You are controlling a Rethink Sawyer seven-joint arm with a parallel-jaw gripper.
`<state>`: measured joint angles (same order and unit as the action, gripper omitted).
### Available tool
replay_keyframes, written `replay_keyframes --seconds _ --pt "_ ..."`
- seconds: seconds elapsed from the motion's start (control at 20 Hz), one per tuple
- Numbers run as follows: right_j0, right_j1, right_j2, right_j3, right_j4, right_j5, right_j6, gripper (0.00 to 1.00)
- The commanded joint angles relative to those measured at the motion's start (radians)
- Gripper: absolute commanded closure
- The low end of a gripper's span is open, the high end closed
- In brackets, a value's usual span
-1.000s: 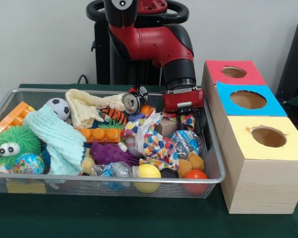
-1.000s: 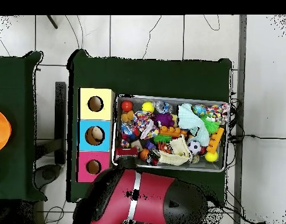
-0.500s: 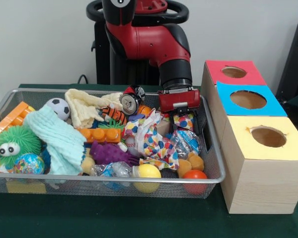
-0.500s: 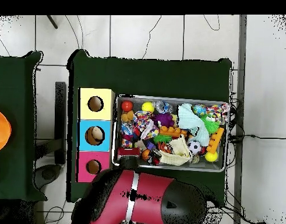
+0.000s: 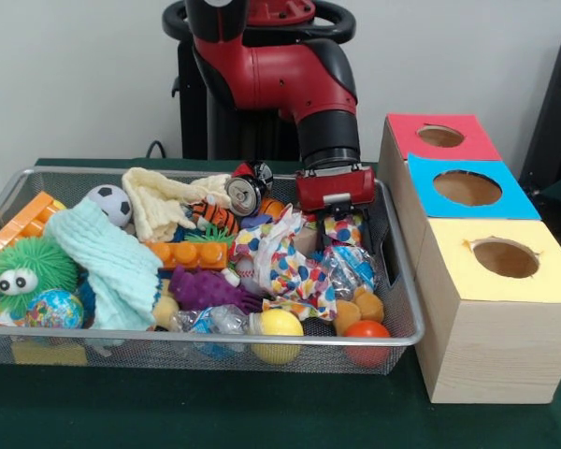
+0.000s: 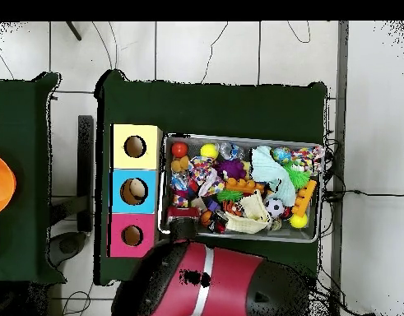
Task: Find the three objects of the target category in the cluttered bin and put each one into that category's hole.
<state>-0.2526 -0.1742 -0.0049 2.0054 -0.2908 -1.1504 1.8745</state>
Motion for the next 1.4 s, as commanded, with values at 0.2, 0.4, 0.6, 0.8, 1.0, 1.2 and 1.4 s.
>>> replay_keyframes --seconds 0.2,0.4,0.6,0.8,1.0,1.2,1.4 --pt "-0.143 -0.051 0.16 0.014 0.032 0.008 0.366 0.0" --pt "-0.157 -0.025 0.172 0.017 0.039 -0.016 0.356 0.0" --pt "-0.153 -0.003 0.167 0.008 0.04 -0.03 0.34 0.0" --pt "-0.138 0.023 0.155 -0.01 0.032 -0.022 0.323 0.0" --pt "-0.119 0.035 0.143 -0.029 0.037 0.02 0.3 0.0" --pt "-0.116 0.045 0.149 -0.041 0.027 0.012 0.305 0.0" --pt "-0.128 0.034 0.169 -0.008 0.007 -0.058 0.34 0.0"
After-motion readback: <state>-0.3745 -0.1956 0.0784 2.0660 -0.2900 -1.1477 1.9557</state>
